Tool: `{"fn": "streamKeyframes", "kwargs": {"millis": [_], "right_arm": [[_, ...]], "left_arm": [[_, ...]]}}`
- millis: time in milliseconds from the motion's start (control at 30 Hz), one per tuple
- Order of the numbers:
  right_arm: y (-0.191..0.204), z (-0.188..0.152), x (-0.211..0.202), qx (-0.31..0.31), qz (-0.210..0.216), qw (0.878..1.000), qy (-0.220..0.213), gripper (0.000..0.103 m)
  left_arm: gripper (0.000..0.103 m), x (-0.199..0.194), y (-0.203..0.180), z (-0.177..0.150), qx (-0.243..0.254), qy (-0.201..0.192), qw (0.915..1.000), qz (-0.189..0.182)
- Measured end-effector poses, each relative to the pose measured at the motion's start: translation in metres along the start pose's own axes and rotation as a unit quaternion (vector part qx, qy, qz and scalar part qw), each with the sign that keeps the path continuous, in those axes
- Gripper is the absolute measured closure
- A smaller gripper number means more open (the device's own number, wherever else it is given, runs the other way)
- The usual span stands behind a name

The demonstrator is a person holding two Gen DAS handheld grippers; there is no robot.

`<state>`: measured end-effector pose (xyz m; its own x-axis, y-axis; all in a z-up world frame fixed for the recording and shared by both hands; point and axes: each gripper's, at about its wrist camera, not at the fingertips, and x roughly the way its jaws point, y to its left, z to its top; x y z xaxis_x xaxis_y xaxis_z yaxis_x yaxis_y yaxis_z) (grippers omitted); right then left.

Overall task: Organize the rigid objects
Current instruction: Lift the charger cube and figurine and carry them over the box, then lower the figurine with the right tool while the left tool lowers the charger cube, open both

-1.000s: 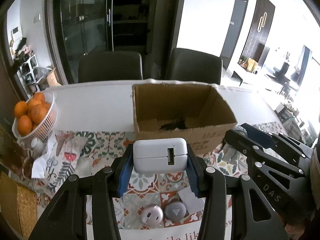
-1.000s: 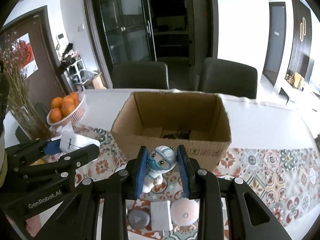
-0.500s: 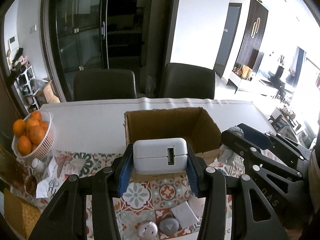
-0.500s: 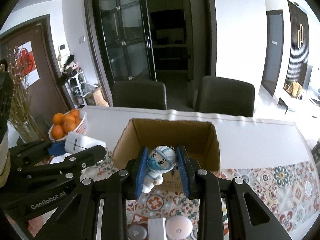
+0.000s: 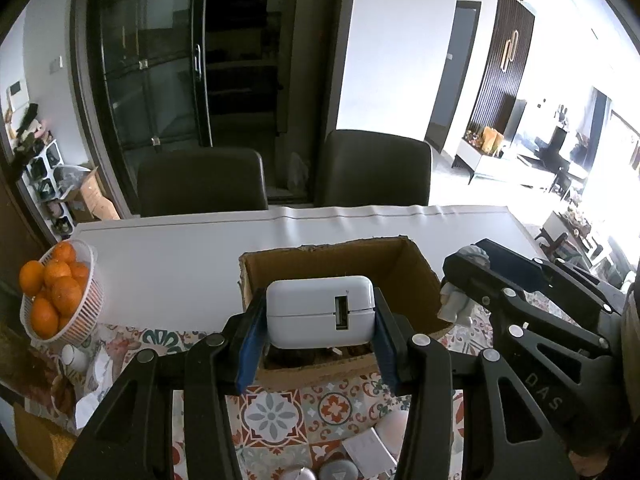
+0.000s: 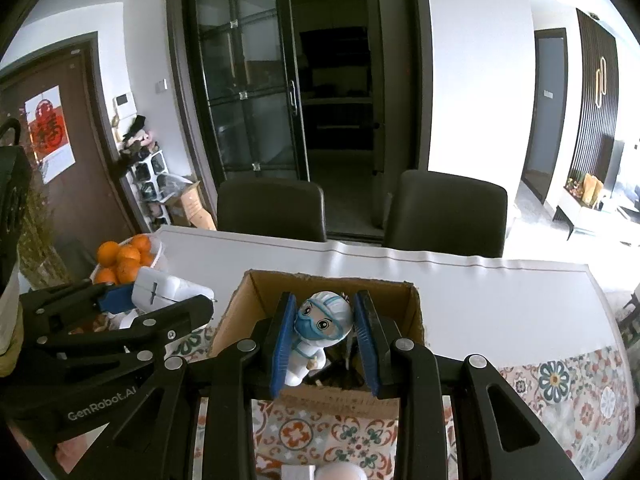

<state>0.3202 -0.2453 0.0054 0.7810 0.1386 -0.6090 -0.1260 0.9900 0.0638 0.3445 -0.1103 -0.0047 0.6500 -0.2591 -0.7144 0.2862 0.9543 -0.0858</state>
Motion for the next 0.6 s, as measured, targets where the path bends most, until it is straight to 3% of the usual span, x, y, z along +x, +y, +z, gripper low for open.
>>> {"fn": "streamKeyframes", "kwargs": {"millis": [600], "right_arm": [[-0.026,0.010,0.092,0.001,-0.002,0.996,0.093,0.072]], "left_arm": [[0.056,0.091,0.011,0.018,-0.003,0.083,0.9965,0.004]]}}
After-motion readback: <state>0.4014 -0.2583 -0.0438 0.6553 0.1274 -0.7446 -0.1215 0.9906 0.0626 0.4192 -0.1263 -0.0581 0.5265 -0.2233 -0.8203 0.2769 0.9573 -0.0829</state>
